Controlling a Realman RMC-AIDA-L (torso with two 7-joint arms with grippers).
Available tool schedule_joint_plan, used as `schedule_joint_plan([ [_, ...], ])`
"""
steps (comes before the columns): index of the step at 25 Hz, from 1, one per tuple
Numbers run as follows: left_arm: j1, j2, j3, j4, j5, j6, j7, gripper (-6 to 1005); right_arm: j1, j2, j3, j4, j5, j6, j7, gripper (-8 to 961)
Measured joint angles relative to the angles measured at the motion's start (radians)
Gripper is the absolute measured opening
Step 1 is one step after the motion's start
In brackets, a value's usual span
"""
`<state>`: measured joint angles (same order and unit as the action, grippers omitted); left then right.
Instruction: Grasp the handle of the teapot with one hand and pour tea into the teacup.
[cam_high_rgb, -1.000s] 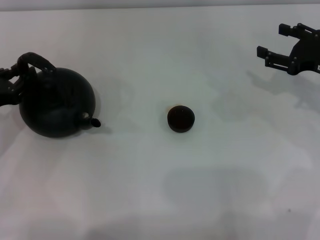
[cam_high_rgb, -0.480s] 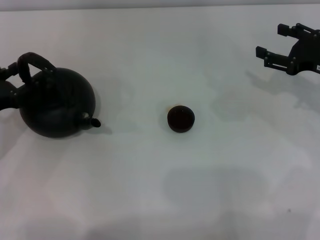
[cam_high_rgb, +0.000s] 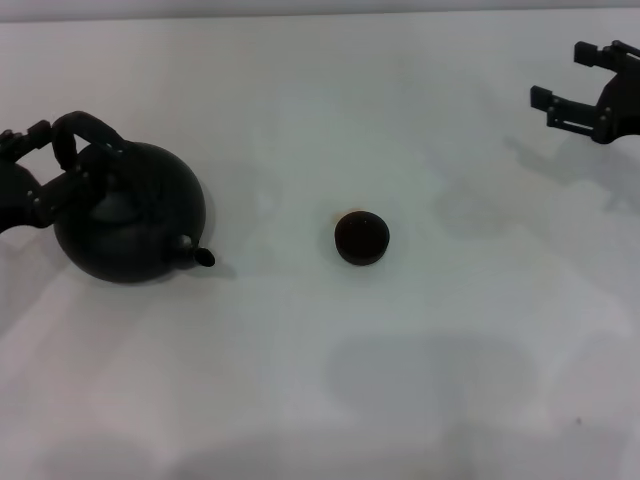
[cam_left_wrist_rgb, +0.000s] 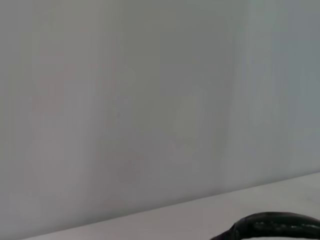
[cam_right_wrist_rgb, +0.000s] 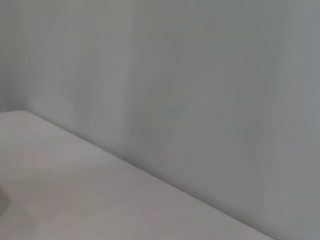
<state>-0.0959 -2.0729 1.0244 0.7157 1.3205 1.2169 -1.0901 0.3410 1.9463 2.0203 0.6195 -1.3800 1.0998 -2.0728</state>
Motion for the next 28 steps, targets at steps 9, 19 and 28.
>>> schedule_joint_plan([
  [9, 0.056, -0.006, -0.026, -0.007, -0.016, 0.024, 0.034, 767, -0.001, -0.027, 0.001, 0.003, 0.004, -0.006, 0.020, 841],
  [19, 0.156, -0.005, -0.027, -0.050, -0.146, 0.150, 0.209, 765, -0.004, -0.032, 0.026, 0.001, -0.001, -0.007, 0.020, 841],
  [28, 0.171, -0.001, -0.028, -0.257, -0.362, 0.267, 0.429, 762, -0.041, -0.032, 0.083, 0.002, 0.005, 0.078, -0.048, 841],
])
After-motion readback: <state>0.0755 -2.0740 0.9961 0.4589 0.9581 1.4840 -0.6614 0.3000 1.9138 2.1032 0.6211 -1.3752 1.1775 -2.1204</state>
